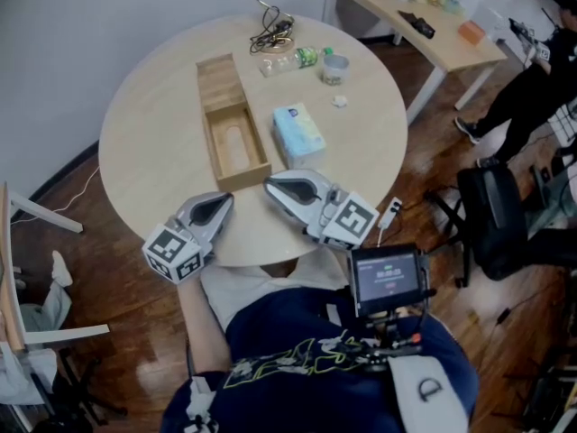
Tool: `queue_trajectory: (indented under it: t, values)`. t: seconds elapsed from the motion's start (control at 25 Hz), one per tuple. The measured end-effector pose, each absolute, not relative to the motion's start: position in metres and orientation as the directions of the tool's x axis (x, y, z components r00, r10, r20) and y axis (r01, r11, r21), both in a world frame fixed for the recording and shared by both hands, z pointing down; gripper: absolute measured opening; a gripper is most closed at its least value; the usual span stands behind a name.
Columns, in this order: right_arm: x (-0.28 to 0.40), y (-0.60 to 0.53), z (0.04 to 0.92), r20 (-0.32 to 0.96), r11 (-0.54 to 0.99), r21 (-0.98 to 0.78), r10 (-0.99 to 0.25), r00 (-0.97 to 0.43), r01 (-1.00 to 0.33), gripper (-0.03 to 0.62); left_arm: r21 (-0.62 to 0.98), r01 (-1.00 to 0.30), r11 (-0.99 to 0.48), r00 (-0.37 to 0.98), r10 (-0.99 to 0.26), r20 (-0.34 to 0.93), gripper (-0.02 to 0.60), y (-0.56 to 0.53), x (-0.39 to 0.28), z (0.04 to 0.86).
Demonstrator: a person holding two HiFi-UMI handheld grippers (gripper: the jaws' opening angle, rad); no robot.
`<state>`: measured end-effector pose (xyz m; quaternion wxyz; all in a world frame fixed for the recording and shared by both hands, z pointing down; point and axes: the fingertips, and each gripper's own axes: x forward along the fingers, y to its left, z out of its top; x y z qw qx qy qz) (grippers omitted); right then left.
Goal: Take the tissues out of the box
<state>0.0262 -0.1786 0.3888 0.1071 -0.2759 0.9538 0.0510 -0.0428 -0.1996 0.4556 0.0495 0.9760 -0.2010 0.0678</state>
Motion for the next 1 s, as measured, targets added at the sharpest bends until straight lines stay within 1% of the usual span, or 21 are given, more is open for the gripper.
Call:
queue_trajectory:
  t: [0.08,0.16,0.24,0.44,0.56,0.68,0.88,1.0]
  values:
    - [0.023,-0.170,0.388,-0.239,0.875,0.040,-0.461,-0.855,-0.483,0.006,0.067,-0.396,-0.916,0.911,-0.383,0.153,0.000,-0.200,-0.043,0.456]
    - [0.021,-0.168,0.389,-0.232,0.885,0.043,-0.442,-0.866,-0.463,0.006,0.069,-0.396,-0.916,0.911,-0.383,0.151,0.000,-0.200,-0.043,0.456]
    - [0.017,-0.172,0.395,-0.194,0.884,0.039,-0.451,-0.871,-0.466,0.006,0.069,-0.397,-0.915,0.911,-0.384,0.150,0.000,-0.201,-0.044,0.456]
    - [0.008,-0.191,0.421,-0.044,0.861,0.003,-0.508,-0.860,-0.509,0.006,0.079,-0.402,-0.912,0.910,-0.388,0.149,0.000,-0.199,-0.042,0.454]
    - [0.009,-0.197,0.425,-0.022,0.851,-0.002,-0.525,-0.851,-0.526,0.006,0.077,-0.400,-0.913,0.910,-0.387,0.147,0.000,-0.201,-0.042,0.455]
    - [0.011,-0.197,0.419,-0.060,0.853,0.012,-0.520,-0.852,-0.522,0.006,0.071,-0.402,-0.913,0.909,-0.389,0.149,0.000,-0.203,-0.044,0.456]
    - [0.031,-0.178,0.394,-0.254,0.850,0.070,-0.491,-0.833,-0.522,0.005,0.069,-0.396,-0.916,0.912,-0.383,0.150,0.000,-0.205,-0.040,0.461]
    - [0.038,-0.169,0.390,-0.316,0.854,0.072,-0.471,-0.824,-0.516,0.005,0.079,-0.394,-0.916,0.912,-0.379,0.155,0.000,-0.205,-0.041,0.466]
